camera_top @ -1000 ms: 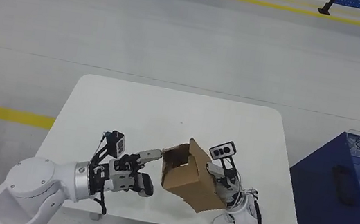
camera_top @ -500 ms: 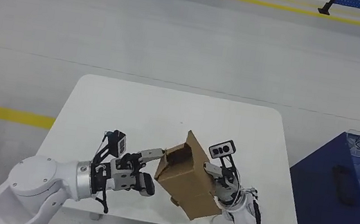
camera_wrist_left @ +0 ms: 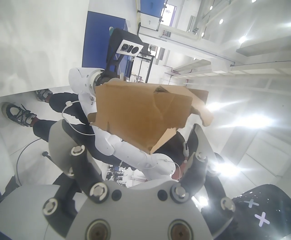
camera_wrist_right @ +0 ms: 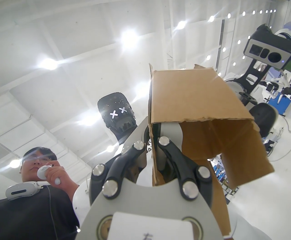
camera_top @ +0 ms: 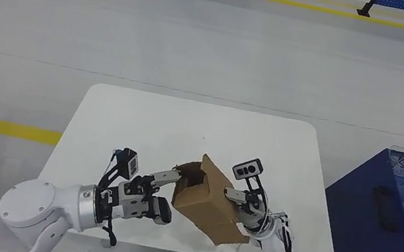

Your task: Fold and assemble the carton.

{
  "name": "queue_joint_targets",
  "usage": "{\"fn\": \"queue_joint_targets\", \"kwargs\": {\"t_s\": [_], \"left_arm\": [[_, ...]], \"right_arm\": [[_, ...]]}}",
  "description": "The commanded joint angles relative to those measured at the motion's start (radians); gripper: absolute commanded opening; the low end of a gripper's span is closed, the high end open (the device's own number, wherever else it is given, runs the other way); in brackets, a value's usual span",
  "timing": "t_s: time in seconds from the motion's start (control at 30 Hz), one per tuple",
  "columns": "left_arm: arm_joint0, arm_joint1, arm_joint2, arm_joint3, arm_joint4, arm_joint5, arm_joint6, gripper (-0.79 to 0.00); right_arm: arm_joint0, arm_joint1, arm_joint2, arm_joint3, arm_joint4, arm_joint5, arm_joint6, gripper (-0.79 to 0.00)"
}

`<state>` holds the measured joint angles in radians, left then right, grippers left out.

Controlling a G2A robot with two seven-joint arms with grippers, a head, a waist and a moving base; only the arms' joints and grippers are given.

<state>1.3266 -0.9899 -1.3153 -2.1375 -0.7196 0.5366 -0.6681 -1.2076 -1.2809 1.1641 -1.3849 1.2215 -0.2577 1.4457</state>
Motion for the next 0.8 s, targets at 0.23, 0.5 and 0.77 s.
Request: {"fn": "queue_joint_targets", "kwargs": {"t_s": [0.23, 0.5, 0.77], "left_arm": [[-0.036, -0.003, -0.004, 0.043, -0.052, 0.092, 0.064, 0.0], [-0.054, -0.005, 0.014, 0.054, -0.058, 0.081, 0.051, 0.0], [-0.026, 0.0, 0.005, 0.039, -0.055, 0.076, 0.008, 0.0]], "right_arm": [[-0.009, -0.003, 0.004, -0.005, -0.002, 0.023, 0.027, -0.785], [-0.009, -0.009, 0.015, -0.012, 0.014, 0.021, 0.014, -0.785], [0.004, -0.017, 0.012, -0.01, 0.015, 0.006, 0.006, -0.785]]}}
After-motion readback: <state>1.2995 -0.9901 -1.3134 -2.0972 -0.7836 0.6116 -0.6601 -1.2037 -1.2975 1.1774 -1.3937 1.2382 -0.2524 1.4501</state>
